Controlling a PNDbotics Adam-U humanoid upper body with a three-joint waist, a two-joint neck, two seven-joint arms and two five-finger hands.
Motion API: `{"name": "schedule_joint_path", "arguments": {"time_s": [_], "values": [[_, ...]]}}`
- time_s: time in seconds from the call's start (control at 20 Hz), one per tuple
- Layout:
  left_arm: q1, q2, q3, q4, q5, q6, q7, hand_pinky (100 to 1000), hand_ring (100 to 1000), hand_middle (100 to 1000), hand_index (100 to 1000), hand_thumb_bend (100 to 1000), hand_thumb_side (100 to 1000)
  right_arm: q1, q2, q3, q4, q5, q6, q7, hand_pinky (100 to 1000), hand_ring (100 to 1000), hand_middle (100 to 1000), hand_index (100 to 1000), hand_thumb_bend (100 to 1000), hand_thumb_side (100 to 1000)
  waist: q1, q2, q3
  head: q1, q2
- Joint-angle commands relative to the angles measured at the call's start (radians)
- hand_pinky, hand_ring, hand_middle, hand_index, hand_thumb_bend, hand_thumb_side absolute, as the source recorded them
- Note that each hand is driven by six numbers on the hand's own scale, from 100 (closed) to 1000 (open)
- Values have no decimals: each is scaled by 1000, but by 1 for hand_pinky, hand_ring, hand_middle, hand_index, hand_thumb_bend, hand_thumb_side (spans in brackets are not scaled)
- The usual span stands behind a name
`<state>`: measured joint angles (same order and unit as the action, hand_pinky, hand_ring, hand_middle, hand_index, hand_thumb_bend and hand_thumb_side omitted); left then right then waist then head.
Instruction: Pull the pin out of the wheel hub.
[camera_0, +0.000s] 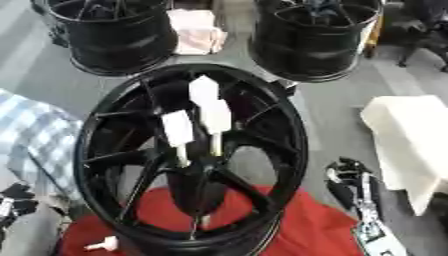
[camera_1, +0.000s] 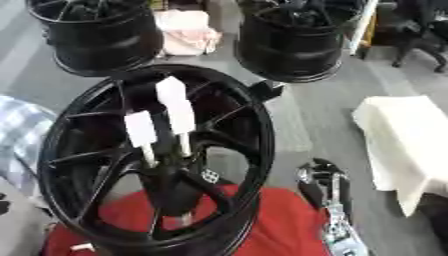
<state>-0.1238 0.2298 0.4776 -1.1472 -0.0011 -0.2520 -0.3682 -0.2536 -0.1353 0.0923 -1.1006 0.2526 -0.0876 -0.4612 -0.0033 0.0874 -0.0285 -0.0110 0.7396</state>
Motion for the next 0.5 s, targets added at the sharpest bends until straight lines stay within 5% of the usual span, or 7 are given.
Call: {"name": "schedule_joint_path", "arguments": {"time_s": [0.05, 0.5], "values": [[-5, 32, -1, -13, -4, -1, -3, 716, 644, 600, 744, 414, 685, -7, -13, -5, -17, -2, -1, 1, 704, 655, 628, 768, 100, 384, 1, -10, 0, -2, -9], [-5, 29, -3, -10, -2, 0, -4, 716, 645, 600, 744, 415, 684, -3, -20, -14, -34, -29, -10, -26, 703, 655, 629, 775, 100, 375, 3, -12, 2, -7, -7]]}}
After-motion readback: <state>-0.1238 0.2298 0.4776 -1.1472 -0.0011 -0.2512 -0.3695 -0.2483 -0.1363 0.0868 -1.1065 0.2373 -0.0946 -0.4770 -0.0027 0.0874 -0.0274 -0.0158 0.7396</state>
